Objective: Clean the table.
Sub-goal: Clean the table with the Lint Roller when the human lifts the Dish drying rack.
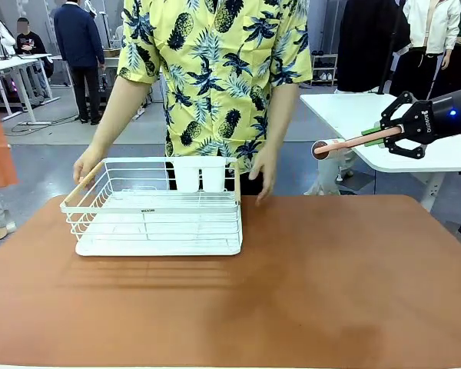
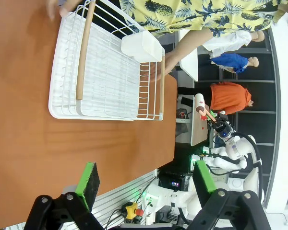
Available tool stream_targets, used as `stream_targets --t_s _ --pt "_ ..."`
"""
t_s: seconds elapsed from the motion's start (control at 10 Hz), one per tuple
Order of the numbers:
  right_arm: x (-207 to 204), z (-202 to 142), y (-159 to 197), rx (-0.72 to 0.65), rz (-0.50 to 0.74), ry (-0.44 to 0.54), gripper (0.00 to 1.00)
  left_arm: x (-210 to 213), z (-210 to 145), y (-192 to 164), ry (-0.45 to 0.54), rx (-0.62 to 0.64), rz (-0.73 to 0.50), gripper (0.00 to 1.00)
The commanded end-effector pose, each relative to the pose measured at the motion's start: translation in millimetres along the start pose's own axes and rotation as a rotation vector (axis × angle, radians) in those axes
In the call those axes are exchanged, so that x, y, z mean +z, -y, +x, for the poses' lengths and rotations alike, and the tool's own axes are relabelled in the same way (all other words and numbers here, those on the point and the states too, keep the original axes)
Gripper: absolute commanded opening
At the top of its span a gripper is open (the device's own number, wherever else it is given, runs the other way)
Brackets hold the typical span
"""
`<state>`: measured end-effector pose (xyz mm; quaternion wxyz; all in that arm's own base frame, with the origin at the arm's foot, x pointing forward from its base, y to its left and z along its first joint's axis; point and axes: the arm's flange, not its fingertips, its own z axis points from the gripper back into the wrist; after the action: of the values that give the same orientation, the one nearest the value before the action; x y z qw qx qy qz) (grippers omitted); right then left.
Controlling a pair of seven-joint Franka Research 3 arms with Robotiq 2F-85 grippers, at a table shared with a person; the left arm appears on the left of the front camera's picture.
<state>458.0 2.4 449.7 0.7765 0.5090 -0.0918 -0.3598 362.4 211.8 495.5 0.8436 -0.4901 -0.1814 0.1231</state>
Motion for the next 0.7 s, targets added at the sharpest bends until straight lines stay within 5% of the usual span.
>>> stream_targets --t_s 0.0,0.6 --pt "0.2 -1.3 -1.4 0.004 0.002 -0.001 0.0 1.4 -0.8 0.3 0.002 -0.001 -0.009 1.0" --pt "0.2 -1.3 -1.4 0.004 0.002 -0.001 0.0 1.4 -0.8 0.3 0.002 -0.001 -0.009 1.0"
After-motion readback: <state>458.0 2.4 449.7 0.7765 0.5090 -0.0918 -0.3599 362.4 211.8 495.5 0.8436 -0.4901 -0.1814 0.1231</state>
